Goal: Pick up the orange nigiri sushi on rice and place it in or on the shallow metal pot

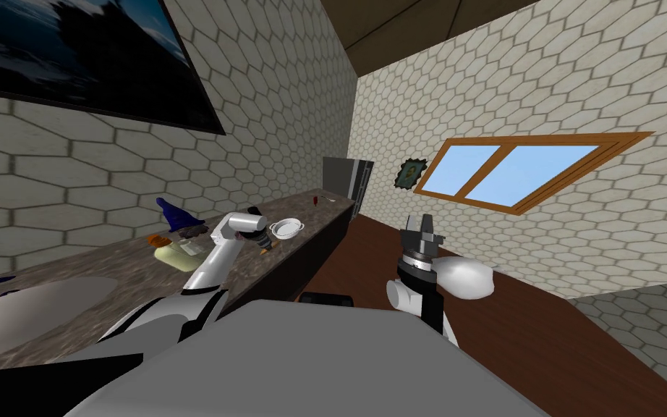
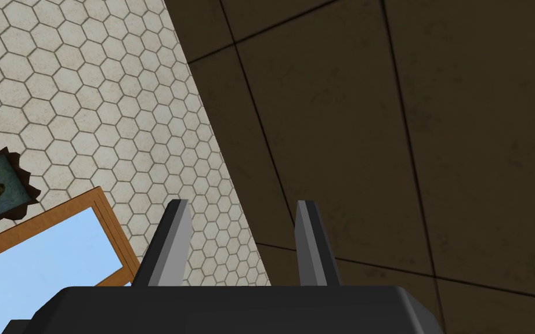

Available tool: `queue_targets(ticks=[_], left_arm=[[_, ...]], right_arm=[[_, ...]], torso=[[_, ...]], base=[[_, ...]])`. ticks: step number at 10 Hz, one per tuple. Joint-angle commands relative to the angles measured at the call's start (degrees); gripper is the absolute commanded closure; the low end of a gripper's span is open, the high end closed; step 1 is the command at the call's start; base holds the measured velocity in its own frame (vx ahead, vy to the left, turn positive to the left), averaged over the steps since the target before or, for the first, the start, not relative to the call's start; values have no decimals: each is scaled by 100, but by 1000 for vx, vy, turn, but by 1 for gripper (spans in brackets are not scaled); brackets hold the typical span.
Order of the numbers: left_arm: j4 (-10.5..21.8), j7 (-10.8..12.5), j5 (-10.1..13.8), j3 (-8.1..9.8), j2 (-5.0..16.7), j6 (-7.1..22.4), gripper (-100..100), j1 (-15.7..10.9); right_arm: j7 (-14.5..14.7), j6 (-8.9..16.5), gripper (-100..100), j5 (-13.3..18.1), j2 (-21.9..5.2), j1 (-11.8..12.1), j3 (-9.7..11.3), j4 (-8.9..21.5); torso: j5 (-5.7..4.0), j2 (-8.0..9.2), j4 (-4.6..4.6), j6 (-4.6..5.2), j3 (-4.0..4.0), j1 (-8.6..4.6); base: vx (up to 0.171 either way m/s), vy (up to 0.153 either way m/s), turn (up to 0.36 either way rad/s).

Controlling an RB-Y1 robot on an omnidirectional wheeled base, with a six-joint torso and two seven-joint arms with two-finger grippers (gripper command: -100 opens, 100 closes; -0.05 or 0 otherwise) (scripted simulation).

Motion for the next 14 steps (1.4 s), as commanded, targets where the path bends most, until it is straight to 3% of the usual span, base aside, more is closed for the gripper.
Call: queue_targets(ticks=[1, 2, 3, 4, 7, 8, 9, 13, 14], left_arm=[[-39, 6, -111, -5, 44, 62, -100, 175], [-36, 2, -62, 3, 34, 49, -100, 107], [-43, 3, -68, 4, 37, 63, 0, 118], [123, -62, -109, 3, -11, -142, -100, 134], [329, -143, -161, 2, -70, -397, -100, 157], [293, -118, -151, -3, -55, -323, -100, 134], [303, -124, -154, -5, -58, -345, 100, 134], [300, -121, -154, -3, -57, -342, 100, 131], [300, -121, -154, -2, -57, -342, 0, 131]], right_arm=[[0, 0, 0, 0, 0, 0, 0, 0], [0, 0, 0, 0, 0, 0, 0, 0], [0, 0, 0, 0, -1, -1, 0, 0], [0, 0, 0, 0, -1, -1, -1, 0], [0, 0, 0, 0, -1, -2, -1, 1], [0, 0, 0, 0, -1, -2, -1, 1], [0, 0, 0, 0, -1, -2, -1, 1], [0, 0, 0, 0, -1, -2, -1, 1], [0, 0, 0, 0, -1, -2, -1, 1]], torso=[[0, 0, 0, 0, 0, 0], [0, 1, 0, -1, 0, 2], [3, 23, 4, 0, 12, 22], [7, 43, 9, -1, 24, 36], [10, 58, 13, -2, 33, 47], [10, 58, 13, -2, 34, 47], [9, 59, 13, -1, 34, 46], [13, 53, 10, -1, 29, 51], [13, 53, 10, -1, 29, 51]], base=[[147, -109, -2], [64, -45, 9], [12, -9, 0], [5, -2, 23], [-2, 3, 16], [0, 0, 0], [0, 0, 0], [-1, -1, 0], [0, 0, 0]])
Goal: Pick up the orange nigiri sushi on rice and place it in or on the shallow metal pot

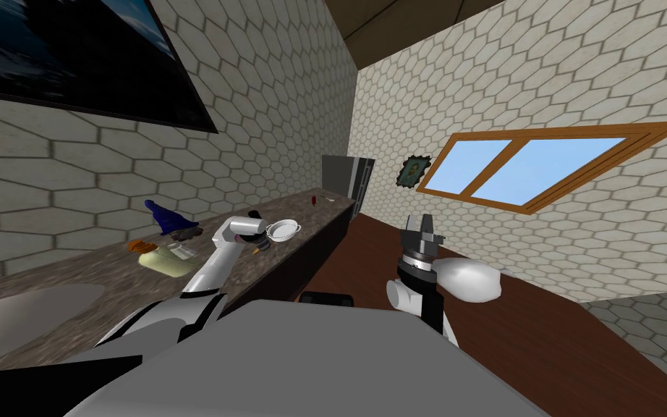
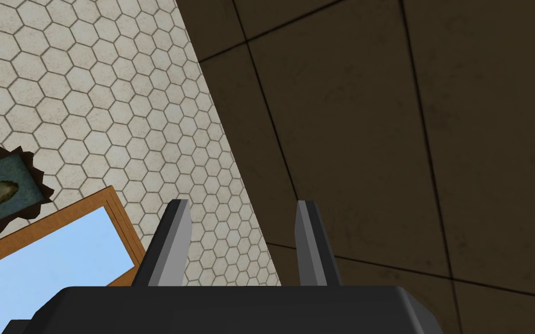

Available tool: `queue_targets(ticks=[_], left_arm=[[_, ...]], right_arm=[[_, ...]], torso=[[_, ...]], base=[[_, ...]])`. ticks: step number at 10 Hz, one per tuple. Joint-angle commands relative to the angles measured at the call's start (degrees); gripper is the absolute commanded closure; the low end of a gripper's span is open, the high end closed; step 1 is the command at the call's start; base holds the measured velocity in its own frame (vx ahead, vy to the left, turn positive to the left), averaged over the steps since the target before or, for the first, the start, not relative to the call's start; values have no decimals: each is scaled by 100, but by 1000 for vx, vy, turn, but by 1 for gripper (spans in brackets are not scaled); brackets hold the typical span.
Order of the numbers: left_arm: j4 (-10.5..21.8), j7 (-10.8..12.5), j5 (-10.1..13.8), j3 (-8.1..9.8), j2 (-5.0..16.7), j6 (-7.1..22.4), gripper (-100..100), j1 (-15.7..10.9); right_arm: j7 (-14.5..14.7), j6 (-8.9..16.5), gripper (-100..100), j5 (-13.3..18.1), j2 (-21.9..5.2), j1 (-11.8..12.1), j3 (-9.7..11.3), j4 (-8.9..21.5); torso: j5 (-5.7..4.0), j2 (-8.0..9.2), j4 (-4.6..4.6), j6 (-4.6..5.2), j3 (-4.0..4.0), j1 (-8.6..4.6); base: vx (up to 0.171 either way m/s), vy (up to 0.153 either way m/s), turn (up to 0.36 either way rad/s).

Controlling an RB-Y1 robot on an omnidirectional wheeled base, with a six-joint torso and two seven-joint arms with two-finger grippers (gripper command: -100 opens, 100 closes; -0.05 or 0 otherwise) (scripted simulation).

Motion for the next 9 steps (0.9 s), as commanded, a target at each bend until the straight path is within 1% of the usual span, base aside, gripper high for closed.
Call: queue_targets(ticks=[1, 2, 4, 6, 7, 9], left_arm=[[174, -110, 202, 130, 123, -112, -100, -146], [174, -110, 202, 130, 123, -112, -100, -146], [377, -221, 489, 285, 231, -170, -100, -302], [513, -288, 662, 383, 278, -200, -100, -381], [673, -364, 847, 492, 318, -237, -100, -457], [850, -445, 1040, 611, 351, -276, -100, -530]], right_arm=[[0, 0, 0, 0, 0, 0, 0, 0], [0, 0, 0, 0, 0, 0, 0, 0], [0, 0, 0, 0, 0, 0, 0, 0], [0, 0, 0, 0, 0, -1, 0, 0], [0, 0, 0, 0, 0, -1, 0, 0], [0, 0, 0, 0, 0, -1, 0, 0]], torso=[[0, 0, 0, 0, 0, 0], [2, 6, 2, -2, 4, 15], [5, 9, 2, -1, 5, 20], [3, 18, 4, 0, 11, 11], [2, 20, 4, -1, 11, 9], [4, 21, 5, -1, 12, 15]], base=[[-23, 43, 30], [-27, 65, 10], [-35, 39, -3], [-53, 22, -8], [-51, 31, -20], [-55, 37, -19]])
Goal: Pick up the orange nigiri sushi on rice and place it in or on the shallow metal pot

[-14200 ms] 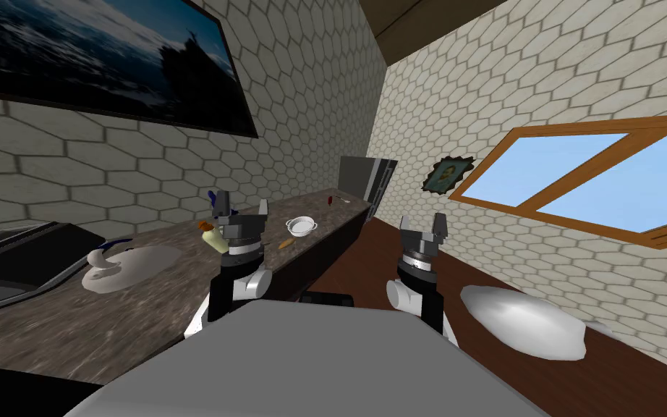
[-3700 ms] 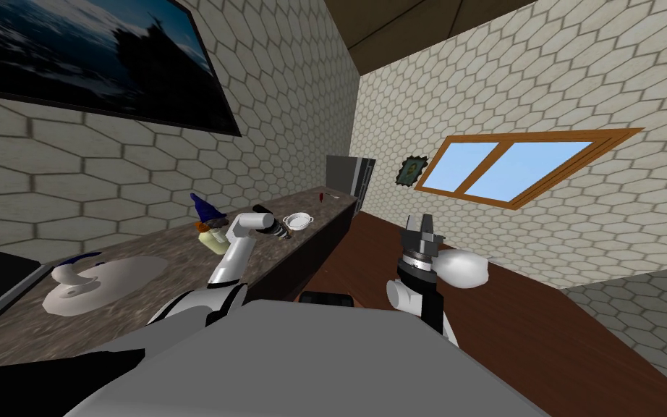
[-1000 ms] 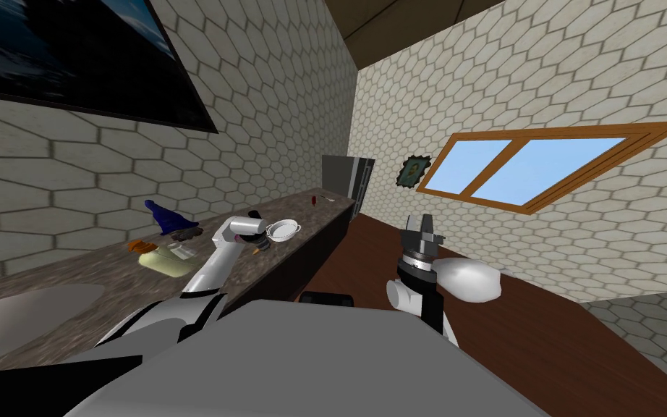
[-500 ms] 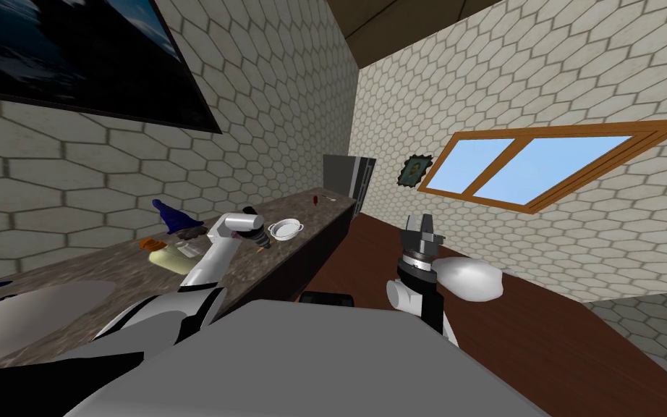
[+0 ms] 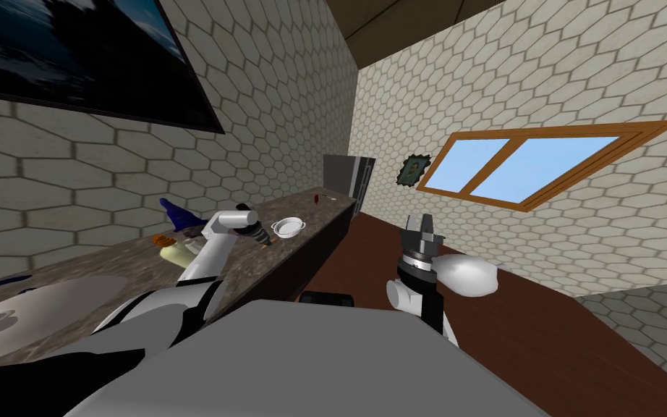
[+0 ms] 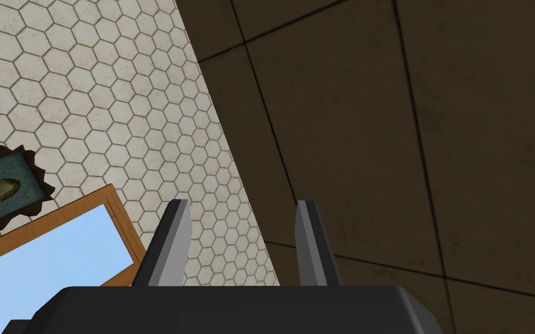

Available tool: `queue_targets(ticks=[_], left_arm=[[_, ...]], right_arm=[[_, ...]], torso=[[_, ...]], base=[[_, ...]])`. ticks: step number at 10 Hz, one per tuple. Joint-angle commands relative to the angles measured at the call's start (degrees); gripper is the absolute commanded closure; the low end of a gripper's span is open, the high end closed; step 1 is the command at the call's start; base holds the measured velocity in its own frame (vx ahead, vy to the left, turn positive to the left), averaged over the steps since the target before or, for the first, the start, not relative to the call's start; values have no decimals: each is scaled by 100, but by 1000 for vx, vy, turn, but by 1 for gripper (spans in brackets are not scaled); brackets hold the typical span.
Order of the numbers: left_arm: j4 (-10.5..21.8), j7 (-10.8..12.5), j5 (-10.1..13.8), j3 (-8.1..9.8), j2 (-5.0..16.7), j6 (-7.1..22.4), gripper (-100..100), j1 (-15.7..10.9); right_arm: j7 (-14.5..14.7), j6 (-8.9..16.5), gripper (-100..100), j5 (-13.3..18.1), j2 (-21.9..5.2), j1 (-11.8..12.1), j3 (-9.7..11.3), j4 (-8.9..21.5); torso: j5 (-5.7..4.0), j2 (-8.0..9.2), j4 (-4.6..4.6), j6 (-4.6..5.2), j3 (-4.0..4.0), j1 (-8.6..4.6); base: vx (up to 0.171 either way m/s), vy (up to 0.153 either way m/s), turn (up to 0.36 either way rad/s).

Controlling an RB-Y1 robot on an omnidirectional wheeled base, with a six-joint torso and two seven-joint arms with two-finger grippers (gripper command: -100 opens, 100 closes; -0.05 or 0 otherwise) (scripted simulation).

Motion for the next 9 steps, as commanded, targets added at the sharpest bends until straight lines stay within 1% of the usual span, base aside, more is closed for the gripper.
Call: queue_targets(ticks=[1, 6, 7, 9], left_arm=[[143, -69, 163, 101, 20, -33, -100, -53], [616, -281, 644, 432, 37, -124, -100, -219], [806, -362, 815, 568, 21, -159, -100, -270], [999, -438, 967, 698, -10, -193, -100, -301]], right_arm=[[0, 0, 0, 0, 0, 0, 0, 0], [0, 0, 0, 0, 0, 0, 0, 0], [0, 0, 0, 0, 0, 0, 0, 0], [0, 0, 0, 0, 0, 0, 0, 0]], torso=[[0, 0, 0, 0, 0, 0], [-2, -4, -1, 1, -2, -9], [-1, -4, -1, 0, -2, -7], [0, -1, 0, 1, 0, -2]], base=[[-50, 29, -26], [-45, 16, -31], [-54, 23, -59], [-53, 35, -57]])
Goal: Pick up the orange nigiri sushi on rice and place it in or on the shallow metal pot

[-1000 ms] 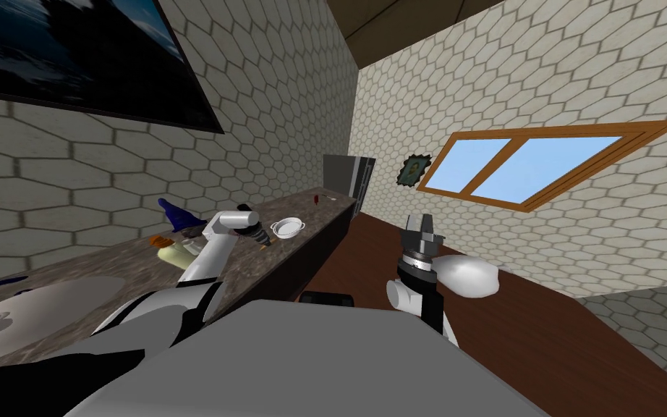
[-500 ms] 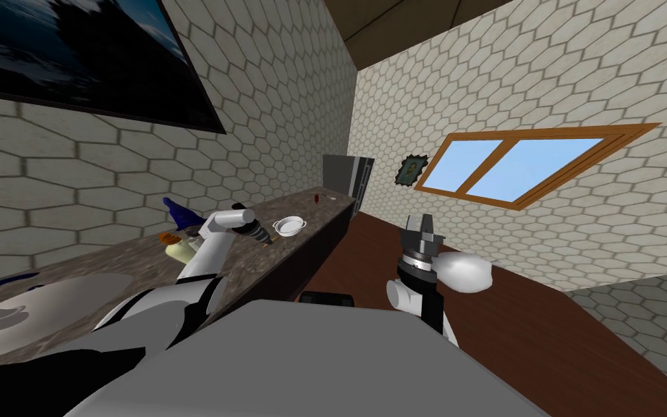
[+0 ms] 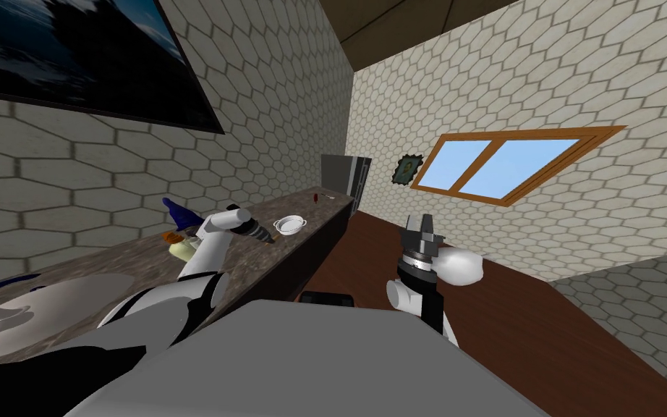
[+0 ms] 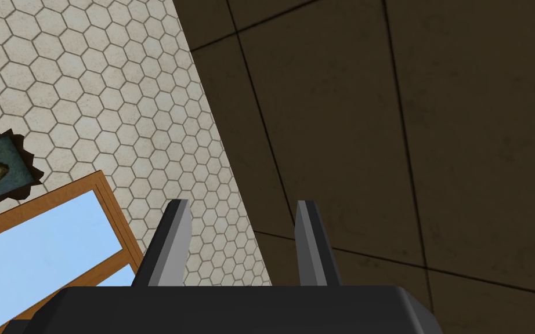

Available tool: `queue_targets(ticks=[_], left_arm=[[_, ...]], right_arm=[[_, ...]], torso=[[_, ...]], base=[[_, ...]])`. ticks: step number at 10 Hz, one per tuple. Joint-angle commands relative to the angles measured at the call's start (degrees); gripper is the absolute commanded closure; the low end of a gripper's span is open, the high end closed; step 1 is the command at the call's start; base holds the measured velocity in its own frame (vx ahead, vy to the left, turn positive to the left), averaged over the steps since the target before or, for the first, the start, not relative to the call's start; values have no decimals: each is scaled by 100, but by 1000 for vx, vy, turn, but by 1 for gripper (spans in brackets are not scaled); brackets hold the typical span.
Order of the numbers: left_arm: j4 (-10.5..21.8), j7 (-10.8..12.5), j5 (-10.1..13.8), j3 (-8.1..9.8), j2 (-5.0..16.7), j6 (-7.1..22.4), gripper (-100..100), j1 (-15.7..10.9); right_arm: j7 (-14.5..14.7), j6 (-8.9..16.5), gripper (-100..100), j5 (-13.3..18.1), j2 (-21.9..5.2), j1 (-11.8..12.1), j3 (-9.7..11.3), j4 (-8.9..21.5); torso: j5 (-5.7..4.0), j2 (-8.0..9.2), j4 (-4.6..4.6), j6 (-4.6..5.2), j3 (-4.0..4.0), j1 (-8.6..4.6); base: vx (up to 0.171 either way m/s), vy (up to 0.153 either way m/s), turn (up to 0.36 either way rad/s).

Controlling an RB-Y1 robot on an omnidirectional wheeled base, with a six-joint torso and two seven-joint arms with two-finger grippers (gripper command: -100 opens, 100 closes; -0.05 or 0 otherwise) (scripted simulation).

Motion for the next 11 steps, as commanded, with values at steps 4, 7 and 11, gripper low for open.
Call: queue_targets(ticks=[4, 7, 11], left_arm=[[522, -196, 345, 337, -118, -98, -100, -33], [836, -304, 510, 555, -227, -154, -100, -23], [1040, -417, 521, 599, -275, -335, -100, 6]], right_arm=[[0, 0, 0, 0, 0, 1, 0, 0], [0, 0, 0, 0, 0, 1, 0, 0], [0, 0, 0, 0, 0, 1, 0, 0]], torso=[[0, -15, -3, 0, -9, 1], [3, -19, -4, 0, -11, 15], [-2, -22, -5, 0, -13, -8]], base=[[-16, 40, -50], [-6, 70, -61], [3, 27, -36]])
